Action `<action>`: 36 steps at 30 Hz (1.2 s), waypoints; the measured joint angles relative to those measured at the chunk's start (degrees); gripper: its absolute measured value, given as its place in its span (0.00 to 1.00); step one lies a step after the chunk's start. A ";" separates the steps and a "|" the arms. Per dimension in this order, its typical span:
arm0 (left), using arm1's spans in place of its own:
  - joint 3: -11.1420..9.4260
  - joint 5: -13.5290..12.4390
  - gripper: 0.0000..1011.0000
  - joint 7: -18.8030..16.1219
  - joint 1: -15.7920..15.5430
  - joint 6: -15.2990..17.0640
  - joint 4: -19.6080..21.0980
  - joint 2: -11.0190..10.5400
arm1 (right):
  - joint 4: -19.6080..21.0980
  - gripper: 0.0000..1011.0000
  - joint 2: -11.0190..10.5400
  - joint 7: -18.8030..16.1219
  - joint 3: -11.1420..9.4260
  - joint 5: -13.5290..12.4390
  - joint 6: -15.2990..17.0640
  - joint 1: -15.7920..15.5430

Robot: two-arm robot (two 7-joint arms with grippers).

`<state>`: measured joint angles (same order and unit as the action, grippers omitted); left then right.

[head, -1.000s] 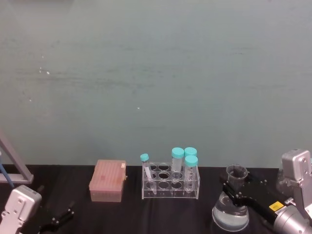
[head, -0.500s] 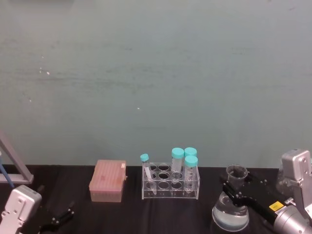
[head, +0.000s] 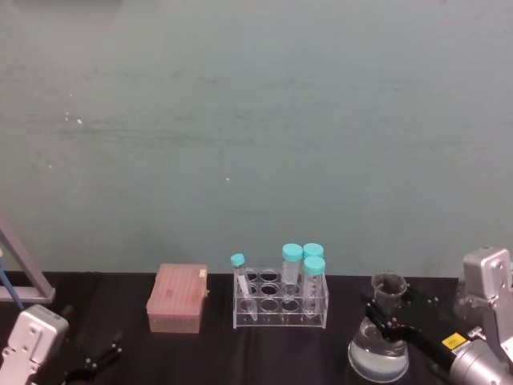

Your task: Pick up the beaker with the right gripper, shake it three times, and then put it down.

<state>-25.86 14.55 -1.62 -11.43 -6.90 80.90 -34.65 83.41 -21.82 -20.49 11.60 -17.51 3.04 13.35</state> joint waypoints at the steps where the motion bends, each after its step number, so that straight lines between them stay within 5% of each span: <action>1: 0.00 0.00 0.99 0.00 0.00 0.00 0.00 0.00 | 0.07 0.45 -0.02 -0.09 0.07 -0.05 -0.04 -0.10; 36: 0.00 0.00 0.99 0.00 0.00 0.00 0.00 0.00 | -2.25 0.45 0.33 -1.31 1.66 -3.60 -2.26 0.75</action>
<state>-25.86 14.55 -1.62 -11.43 -6.91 80.90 -34.64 81.16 -21.49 -21.80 13.26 -21.11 0.78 14.10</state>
